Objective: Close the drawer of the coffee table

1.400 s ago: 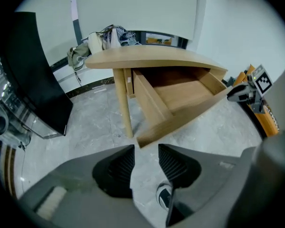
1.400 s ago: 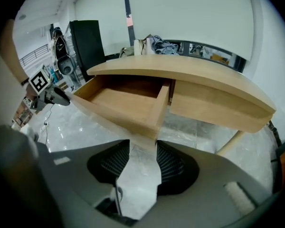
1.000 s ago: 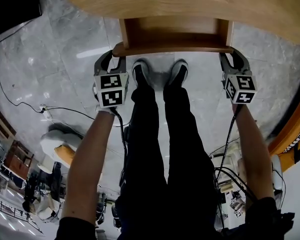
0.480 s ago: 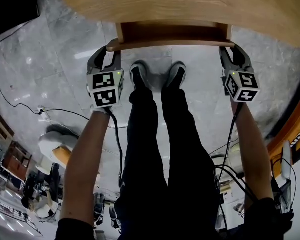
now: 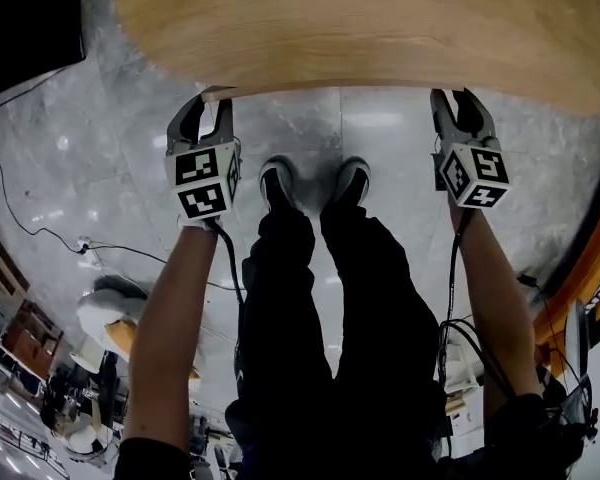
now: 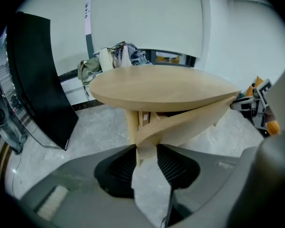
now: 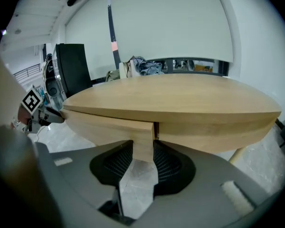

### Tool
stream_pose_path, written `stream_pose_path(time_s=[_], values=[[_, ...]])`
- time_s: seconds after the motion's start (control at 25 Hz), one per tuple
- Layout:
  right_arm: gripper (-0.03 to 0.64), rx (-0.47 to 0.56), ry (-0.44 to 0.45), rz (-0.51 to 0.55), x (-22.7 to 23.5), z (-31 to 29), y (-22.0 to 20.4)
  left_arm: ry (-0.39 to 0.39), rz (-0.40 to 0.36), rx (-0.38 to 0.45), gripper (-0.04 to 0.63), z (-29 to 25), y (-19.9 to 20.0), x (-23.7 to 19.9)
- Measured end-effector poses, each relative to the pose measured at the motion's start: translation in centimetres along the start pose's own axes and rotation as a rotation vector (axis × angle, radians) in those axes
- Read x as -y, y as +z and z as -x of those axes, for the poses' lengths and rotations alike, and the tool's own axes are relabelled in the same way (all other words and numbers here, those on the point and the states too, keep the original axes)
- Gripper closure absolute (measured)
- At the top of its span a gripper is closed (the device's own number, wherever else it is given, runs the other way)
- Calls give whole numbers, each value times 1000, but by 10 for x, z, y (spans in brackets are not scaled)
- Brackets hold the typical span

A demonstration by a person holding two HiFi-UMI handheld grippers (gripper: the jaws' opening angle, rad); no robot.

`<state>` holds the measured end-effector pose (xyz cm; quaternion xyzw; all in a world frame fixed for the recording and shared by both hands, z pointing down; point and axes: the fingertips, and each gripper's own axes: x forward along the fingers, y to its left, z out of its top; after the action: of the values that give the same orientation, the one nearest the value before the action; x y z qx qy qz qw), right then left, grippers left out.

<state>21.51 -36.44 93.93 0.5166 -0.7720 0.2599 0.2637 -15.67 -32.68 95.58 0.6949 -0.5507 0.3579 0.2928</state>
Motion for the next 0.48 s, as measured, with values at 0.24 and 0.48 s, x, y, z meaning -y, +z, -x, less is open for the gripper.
stream_pose_path(time_s=[0.24, 0.48], values=[[479, 108, -29, -38, 5, -12, 14, 16, 2, 72, 449, -11, 18, -7], [479, 203, -48, -59, 6, -20, 21, 21, -3, 114, 449, -19, 29, -13]])
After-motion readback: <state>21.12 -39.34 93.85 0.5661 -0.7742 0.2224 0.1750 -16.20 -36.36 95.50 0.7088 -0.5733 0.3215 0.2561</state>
